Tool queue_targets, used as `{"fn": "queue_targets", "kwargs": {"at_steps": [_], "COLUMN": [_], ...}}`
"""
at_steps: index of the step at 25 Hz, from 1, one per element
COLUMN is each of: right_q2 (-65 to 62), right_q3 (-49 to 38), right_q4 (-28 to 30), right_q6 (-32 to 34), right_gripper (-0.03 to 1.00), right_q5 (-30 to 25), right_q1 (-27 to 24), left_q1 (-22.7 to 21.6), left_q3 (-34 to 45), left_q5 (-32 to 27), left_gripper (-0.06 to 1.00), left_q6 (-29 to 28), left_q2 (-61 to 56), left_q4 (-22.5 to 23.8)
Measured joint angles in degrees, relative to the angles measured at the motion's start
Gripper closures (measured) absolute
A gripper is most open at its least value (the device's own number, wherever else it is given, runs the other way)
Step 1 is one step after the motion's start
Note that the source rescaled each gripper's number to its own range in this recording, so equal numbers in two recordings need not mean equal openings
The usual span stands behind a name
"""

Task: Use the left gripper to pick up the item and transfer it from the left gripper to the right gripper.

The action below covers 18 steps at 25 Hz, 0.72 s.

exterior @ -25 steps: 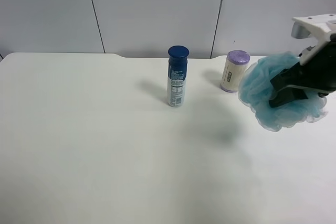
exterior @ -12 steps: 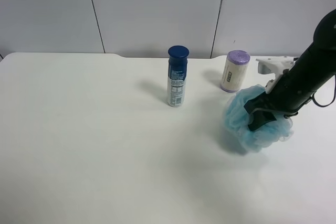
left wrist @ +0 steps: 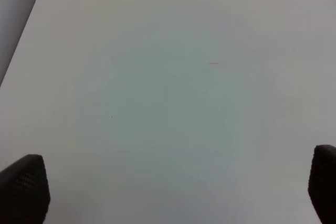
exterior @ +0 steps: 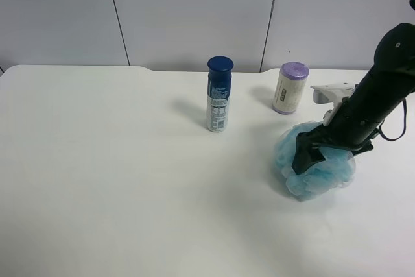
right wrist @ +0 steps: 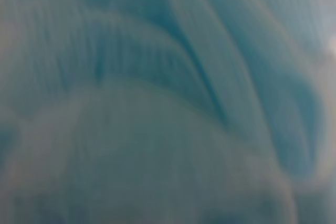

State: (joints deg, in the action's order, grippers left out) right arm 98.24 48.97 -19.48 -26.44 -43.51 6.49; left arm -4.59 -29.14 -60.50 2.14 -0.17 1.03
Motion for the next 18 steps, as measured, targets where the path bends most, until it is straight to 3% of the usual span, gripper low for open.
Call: {"fn": "queue_targets", "kwargs": {"at_steps": [4, 18], "right_q2": [-0.21, -18.75], "right_q3": [0.48, 6.5], "right_q4": [0.15, 9.96], "right_q6": [0.41, 10.19], "right_gripper": [-0.02, -0.03], "right_q5": [-1.92, -15.33], "right_q1": [0.0, 0.0], "left_q1": [0.0, 0.0], "left_q3": [0.0, 0.0], "left_q5": [0.0, 0.0], "left_gripper": [-0.06, -0.06], "left_q6": [0.05, 0.05], "left_q2": [0.0, 0.0], "left_q4": [0.0, 0.0]}}
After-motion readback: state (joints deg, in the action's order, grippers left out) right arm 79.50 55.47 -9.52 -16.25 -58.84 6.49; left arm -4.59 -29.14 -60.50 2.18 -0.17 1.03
